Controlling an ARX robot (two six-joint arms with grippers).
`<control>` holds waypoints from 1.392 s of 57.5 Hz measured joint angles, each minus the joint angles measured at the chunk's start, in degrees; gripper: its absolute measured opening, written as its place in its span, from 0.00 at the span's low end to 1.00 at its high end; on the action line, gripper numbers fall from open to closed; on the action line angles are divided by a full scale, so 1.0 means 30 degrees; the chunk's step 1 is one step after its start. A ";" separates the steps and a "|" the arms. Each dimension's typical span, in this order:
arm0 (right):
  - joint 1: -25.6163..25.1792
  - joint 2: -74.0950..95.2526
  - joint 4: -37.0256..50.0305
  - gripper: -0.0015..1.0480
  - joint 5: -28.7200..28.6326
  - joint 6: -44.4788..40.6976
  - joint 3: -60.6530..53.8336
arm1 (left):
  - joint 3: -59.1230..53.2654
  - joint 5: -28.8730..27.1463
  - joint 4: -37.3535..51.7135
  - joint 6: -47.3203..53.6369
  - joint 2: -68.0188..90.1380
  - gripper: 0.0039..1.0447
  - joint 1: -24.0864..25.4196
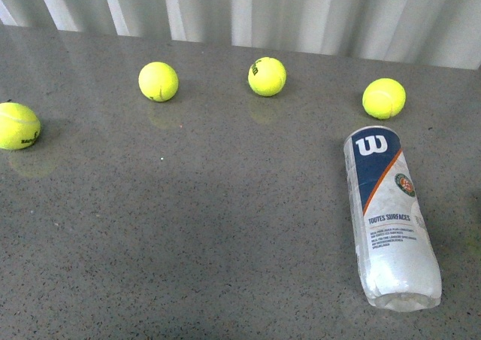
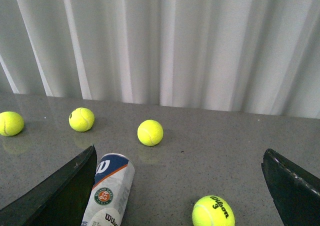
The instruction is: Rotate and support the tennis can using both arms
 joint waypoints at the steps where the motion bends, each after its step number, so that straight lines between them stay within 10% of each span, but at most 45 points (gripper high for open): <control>1: 0.0000 0.0000 0.0000 0.93 0.0007 0.0000 0.0000 | 0.0000 0.0000 0.0000 0.0000 0.0000 0.94 -0.0007; 80: 0.0000 0.0000 0.0000 0.93 0.0007 0.0000 0.0000 | 0.0000 0.0007 0.0000 0.0000 0.0000 0.94 -0.0007</control>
